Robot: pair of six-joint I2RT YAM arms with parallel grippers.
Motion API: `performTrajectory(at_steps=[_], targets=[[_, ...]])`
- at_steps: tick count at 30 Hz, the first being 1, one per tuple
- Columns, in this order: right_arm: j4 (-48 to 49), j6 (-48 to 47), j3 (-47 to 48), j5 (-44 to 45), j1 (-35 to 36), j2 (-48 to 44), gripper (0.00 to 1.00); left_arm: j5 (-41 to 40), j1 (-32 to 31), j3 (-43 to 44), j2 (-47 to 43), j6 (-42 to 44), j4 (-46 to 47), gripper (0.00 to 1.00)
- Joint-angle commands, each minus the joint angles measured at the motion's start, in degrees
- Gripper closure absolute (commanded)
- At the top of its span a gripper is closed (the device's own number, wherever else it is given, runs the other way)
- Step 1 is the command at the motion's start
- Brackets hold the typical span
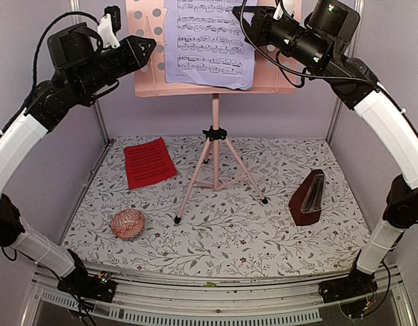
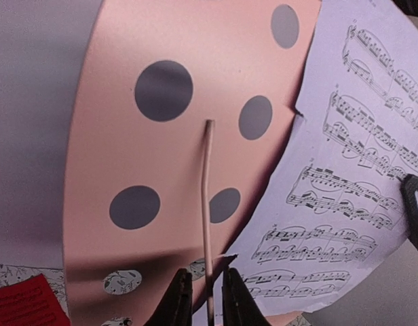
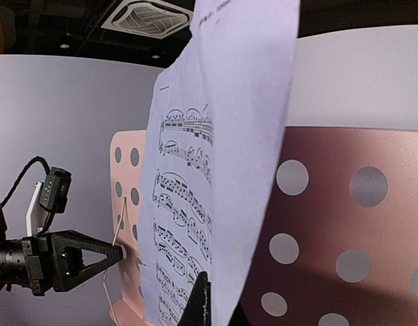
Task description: Set up the instrument practice props
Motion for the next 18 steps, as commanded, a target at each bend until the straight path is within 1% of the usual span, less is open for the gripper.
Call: performTrajectory(at_steps=[1, 4, 8, 14, 18], targets=[[3.0, -1.54, 1.74, 0.78, -0.25, 0.7, 1.0, -0.48, -0.57, 2.13, 1.52, 0.84, -2.54, 0.85], [3.43, -2.03, 1.9, 0.42, -0.21, 0.88, 1.0, -0.55, -0.62, 2.2, 1.71, 0.93, -2.62, 0.88], [3.92, -2.81, 2.04, -0.18, -0.29, 1.35, 1.0, -0.41, -0.62, 2.19, 1.72, 1.45, -2.37, 1.0], [4.77, -4.19, 2.04, -0.7, -0.22, 2.17, 1.0, 0.32, -1.36, 2.37, 1.68, 4.98, -1.68, 1.0], [5.36, -5.49, 2.12, -0.9, -0.2, 2.91, 1.0, 1.22, -2.13, 0.19, 0.49, 7.87, 1.1, 1.0]])
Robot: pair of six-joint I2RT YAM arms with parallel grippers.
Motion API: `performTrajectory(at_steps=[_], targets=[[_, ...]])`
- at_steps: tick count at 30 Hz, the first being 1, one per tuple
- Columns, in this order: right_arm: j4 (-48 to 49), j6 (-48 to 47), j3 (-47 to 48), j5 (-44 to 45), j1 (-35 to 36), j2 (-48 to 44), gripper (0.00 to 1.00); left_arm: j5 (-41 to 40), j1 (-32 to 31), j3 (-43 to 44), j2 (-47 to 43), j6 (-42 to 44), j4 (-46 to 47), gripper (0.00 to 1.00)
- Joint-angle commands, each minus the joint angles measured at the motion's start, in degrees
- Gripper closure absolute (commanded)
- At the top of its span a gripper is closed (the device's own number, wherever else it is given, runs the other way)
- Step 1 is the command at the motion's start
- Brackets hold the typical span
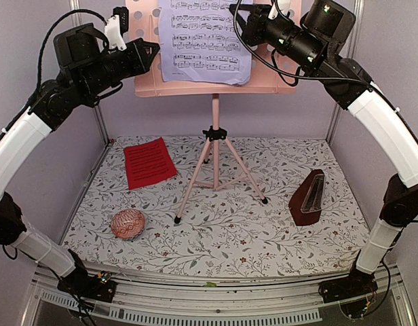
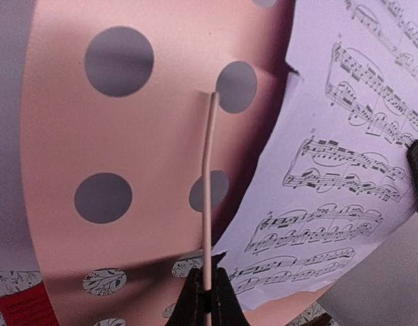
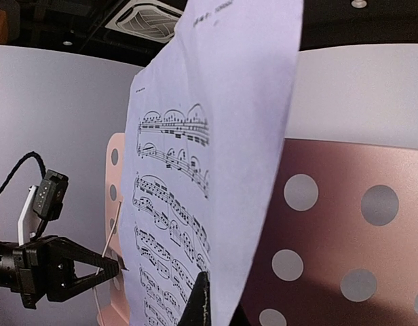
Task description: Set up the instrument practice props
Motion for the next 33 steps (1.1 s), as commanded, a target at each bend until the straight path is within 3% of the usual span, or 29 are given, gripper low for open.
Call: performTrajectory(at_steps=[1, 15, 33], targets=[[2.09, -2.0, 1.56, -0.37, -0.24, 1.48, 1.0, 1.48, -1.53, -1.33, -1.25, 4.87, 3.32, 1.0], [4.52, -4.02, 2.06, 4.57, -0.3, 2.9, 1.0, 4.49, -2.51, -9.64, -4.92, 12.27, 13.24, 1.0], [9.17, -4.29, 2.19, -8.73, -0.22, 6.22, 1.0, 8.47, -2.7, -6.19, -2.28, 13.31, 9.5, 1.0]])
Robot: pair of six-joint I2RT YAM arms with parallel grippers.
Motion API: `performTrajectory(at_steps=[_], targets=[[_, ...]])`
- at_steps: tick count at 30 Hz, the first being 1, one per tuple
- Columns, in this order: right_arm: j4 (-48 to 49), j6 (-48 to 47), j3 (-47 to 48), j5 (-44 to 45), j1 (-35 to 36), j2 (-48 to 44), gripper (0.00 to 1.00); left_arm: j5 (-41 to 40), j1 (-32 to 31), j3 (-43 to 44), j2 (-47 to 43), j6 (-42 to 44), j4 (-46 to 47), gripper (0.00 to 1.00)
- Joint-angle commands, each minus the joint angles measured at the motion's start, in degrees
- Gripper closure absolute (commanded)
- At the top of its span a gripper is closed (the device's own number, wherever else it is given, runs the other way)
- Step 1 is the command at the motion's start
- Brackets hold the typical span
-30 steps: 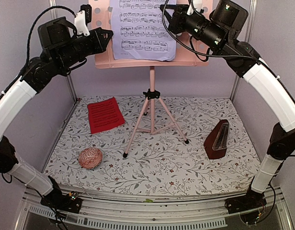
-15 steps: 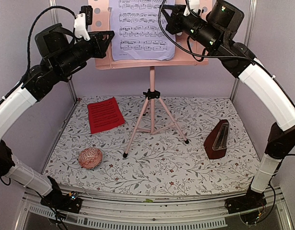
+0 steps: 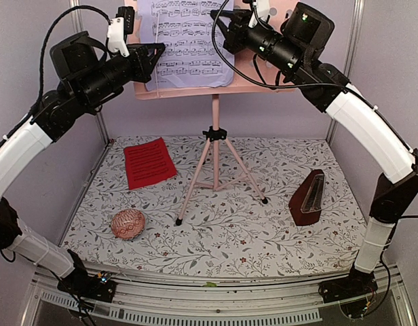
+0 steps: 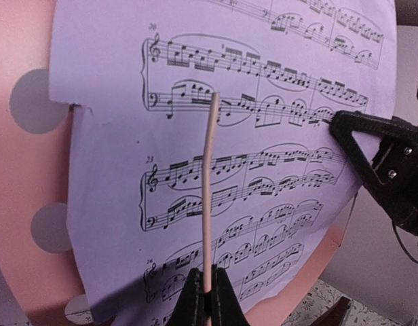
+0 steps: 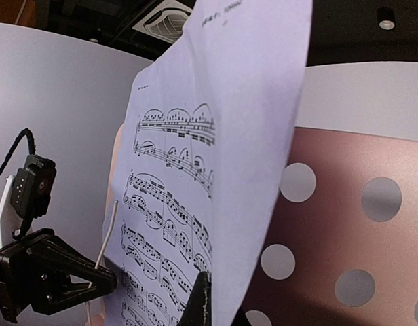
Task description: Set up the instrument practice props
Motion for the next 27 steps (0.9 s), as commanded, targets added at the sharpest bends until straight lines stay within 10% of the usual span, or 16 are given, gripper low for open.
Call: performTrajectory(at_steps=[1, 27], targets=[[2.82, -0.07, 1.61, -3.11, -0.24, 1.37, 1.0, 3.14, -1.42, 1.78, 1.12, 0.95, -0.59, 1.0], [3.02, 2.66, 4.3, -5.88, -0.25, 4.85, 1.0, 2.85, -1.39, 3.08, 2.54, 1.12, -1.4, 1.0]])
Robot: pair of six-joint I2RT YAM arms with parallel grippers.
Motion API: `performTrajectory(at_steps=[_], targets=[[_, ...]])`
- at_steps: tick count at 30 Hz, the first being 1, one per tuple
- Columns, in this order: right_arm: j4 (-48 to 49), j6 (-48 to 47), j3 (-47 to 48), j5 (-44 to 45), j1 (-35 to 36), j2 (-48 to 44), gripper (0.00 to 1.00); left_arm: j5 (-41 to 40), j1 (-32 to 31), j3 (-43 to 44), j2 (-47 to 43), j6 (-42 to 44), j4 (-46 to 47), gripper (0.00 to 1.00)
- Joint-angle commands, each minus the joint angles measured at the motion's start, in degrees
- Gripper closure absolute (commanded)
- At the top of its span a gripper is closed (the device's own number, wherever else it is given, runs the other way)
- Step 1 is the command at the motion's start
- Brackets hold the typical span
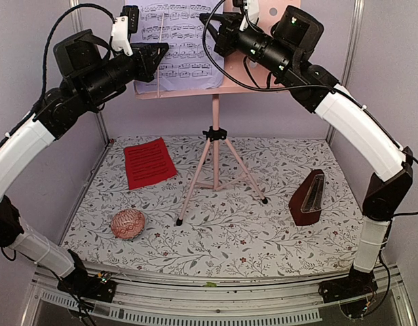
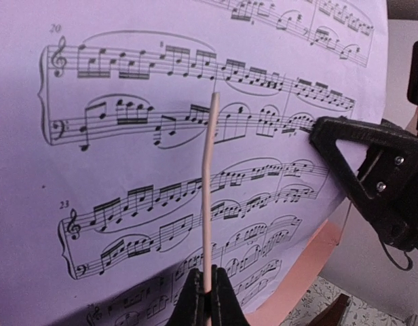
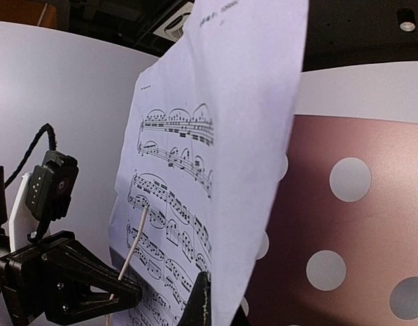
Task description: Set up the instrument practice props
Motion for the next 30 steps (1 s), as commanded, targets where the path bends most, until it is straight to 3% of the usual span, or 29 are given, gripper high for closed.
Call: performTrajectory(at_steps=[1, 3, 9, 21, 30], targets=[[0.78, 0.85, 1.9, -0.57, -0.23, 1.13, 1.0, 1.24, -1.35, 1.24, 1.04, 0.38, -0.57, 1.0], [0.51, 0.8, 1.84, -0.51, -0.22, 1.22, 1.0, 0.98, -1.36, 1.24, 1.13, 0.21, -0.7, 1.0], [0.1, 0.8, 1.84, -0.64, -0.25, 0.98, 0.99, 0.75, -1.39, 1.3, 1.15, -0.3, -0.86, 0.83], [-2.14, 1.06, 1.49, 0.6, 0.31, -1.21, 0.6, 1.07, -1.39, -1.38, -1.21, -1.11, 0.69, 0.78], [-2.12, 1.39, -5.65, 3.39, 1.46, -7.1, 0.33, 2.92, -1.28, -7.22, -7.84, -3.58, 2.48, 0.65]])
